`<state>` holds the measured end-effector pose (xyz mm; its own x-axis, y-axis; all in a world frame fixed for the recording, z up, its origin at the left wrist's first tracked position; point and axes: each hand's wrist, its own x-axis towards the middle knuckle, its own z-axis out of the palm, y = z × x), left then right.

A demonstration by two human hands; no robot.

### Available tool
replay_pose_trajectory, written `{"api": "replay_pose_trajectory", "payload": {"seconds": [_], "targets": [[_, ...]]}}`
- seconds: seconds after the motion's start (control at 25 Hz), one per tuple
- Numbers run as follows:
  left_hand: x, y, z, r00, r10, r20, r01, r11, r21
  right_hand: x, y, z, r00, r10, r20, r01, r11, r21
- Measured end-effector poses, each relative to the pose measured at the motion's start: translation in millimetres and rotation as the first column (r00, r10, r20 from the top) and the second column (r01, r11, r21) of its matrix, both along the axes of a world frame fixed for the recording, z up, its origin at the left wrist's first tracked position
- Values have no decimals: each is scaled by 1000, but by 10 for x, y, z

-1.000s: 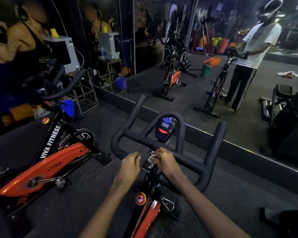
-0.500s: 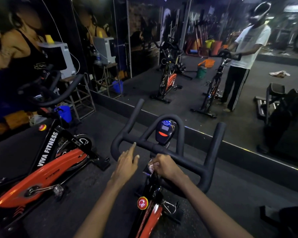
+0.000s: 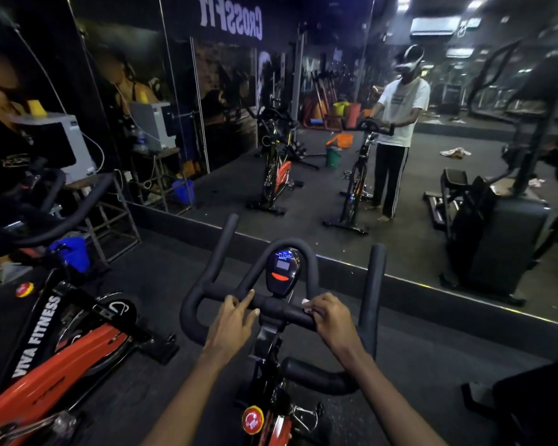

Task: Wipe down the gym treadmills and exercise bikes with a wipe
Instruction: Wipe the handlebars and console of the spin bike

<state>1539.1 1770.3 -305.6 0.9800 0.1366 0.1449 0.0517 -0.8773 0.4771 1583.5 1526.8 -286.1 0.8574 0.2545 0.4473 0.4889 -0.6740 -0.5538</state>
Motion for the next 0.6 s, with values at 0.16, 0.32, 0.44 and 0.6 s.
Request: {"api": "replay_pose_trajectory", "payload": {"seconds": [0.16,0.32,0.44,0.6], "targets": [[67,84,-45,998,-27,60,21,994,111,322,6,245,1000,-2,15,2,1000,18],[103,134,-20,999,-30,20,30,999,28,465,95,417,998,-62,32,61,997,46],[117,144,-19,999,27,44,-24,996,-81,301,63,218,998,-27,51,27,1000,-1],[256,227,-24,1000,0,-19,1,998,58,446,-19,337,999,-4,39,5,999,-32]]}}
